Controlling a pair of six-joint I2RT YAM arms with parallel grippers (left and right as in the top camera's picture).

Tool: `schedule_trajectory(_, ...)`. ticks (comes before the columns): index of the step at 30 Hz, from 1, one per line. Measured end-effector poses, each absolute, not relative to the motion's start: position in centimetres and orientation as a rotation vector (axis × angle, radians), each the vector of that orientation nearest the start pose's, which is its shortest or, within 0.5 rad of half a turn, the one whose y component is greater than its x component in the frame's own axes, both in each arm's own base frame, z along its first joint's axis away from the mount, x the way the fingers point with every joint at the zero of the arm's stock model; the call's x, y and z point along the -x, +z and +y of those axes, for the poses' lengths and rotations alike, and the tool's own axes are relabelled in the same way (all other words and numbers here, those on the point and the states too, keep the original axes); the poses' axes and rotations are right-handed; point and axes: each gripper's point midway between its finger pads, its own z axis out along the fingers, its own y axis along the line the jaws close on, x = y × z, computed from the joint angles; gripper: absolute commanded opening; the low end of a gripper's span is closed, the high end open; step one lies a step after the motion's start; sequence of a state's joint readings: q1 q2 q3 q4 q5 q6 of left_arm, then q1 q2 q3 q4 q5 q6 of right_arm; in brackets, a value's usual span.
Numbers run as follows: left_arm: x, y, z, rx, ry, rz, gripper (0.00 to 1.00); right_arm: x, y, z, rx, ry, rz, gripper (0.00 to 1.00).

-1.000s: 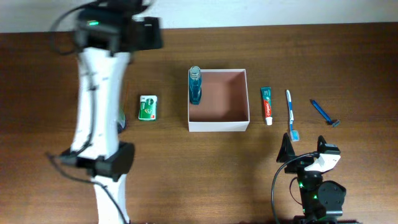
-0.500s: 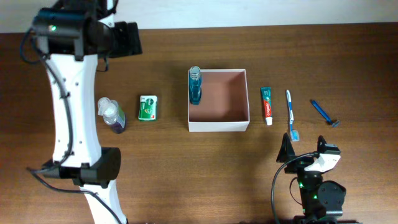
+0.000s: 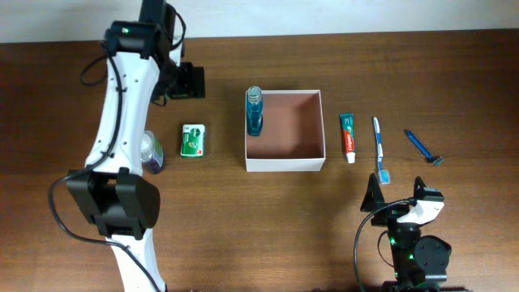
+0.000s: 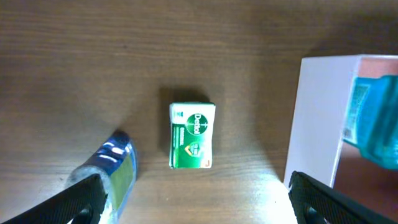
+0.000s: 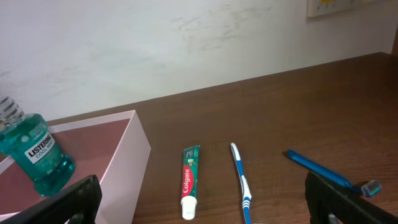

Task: Pack container
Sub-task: 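Move the left gripper over the green Dettol soap bar, then lower and close the left gripper on the Dettol soap bar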

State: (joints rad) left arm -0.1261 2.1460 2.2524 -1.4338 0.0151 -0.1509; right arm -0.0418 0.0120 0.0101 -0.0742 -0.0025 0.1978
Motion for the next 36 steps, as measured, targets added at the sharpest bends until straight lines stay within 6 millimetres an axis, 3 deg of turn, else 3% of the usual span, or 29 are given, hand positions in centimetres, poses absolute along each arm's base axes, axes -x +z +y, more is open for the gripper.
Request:
schedule_trajectory(21,-43.9,5.8,-6.1,0.03,-0.037,3.174,0.96,-24.6,15.8,-1.0,-0.195,0.121,1.637,0.99)
schedule_trajectory(28,-43.4,4.0,-6.0,0.032,-0.026,3.222,0.96,-24.6,15.8,-1.0,-0.195,0.121,1.637,0.99)
schedule_trajectory(36,-43.4,3.3,-6.0,0.032,-0.026,3.223,0.96,-24.6,15.8,-1.0,-0.195,0.121,1.637,0.99)
